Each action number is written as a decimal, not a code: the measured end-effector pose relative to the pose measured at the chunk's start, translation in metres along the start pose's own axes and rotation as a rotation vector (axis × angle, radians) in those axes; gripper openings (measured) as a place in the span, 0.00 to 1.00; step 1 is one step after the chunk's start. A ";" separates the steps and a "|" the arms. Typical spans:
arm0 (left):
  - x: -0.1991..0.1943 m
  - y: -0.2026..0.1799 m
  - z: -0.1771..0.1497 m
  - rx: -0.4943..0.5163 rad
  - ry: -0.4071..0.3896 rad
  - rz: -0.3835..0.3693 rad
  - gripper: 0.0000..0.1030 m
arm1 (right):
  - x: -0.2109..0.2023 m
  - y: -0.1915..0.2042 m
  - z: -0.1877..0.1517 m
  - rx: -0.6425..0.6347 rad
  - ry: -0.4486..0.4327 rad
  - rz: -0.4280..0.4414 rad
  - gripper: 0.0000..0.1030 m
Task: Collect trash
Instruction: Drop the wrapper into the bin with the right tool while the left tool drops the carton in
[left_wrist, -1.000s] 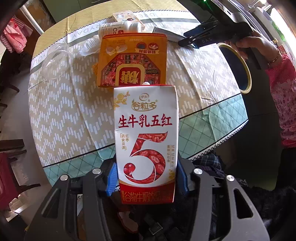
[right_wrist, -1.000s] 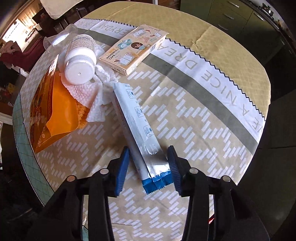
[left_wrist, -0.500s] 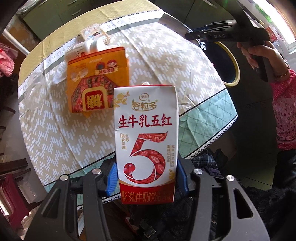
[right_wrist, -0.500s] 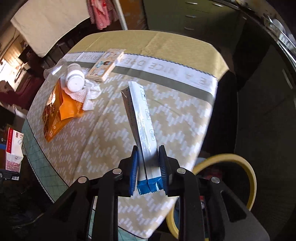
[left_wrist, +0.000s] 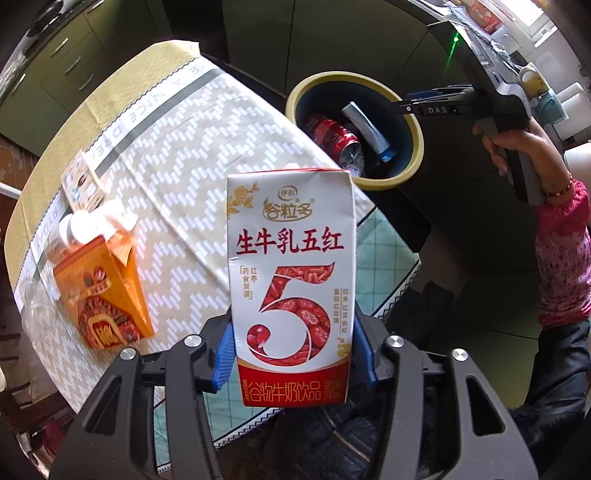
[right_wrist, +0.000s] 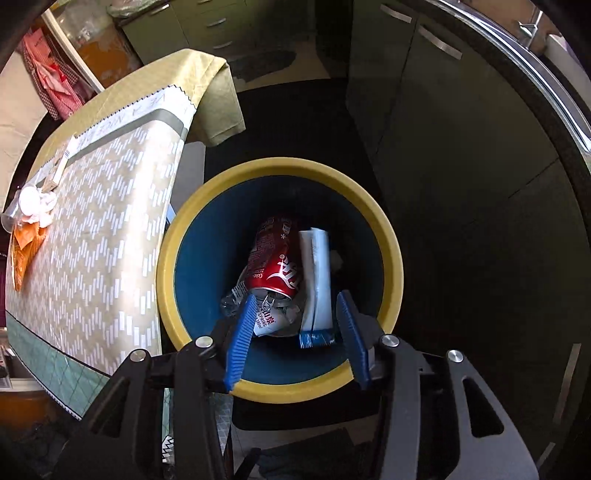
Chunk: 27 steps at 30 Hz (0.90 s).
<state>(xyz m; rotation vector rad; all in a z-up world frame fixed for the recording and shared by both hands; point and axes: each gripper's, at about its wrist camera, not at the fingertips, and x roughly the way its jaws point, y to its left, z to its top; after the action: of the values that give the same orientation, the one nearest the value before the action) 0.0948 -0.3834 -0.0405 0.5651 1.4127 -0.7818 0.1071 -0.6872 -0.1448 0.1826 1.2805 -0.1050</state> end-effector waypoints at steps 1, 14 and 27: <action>0.001 -0.006 0.009 0.011 -0.001 -0.006 0.49 | -0.008 -0.003 -0.004 0.012 -0.022 0.004 0.45; 0.066 -0.104 0.135 0.176 -0.004 -0.046 0.49 | -0.074 -0.075 -0.114 0.204 -0.148 0.022 0.51; 0.108 -0.120 0.184 0.160 -0.012 -0.002 0.58 | -0.085 -0.100 -0.156 0.258 -0.156 0.026 0.51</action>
<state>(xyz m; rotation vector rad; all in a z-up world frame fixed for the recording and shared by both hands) 0.1202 -0.6145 -0.1166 0.6807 1.3477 -0.9039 -0.0823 -0.7571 -0.1142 0.4048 1.1059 -0.2573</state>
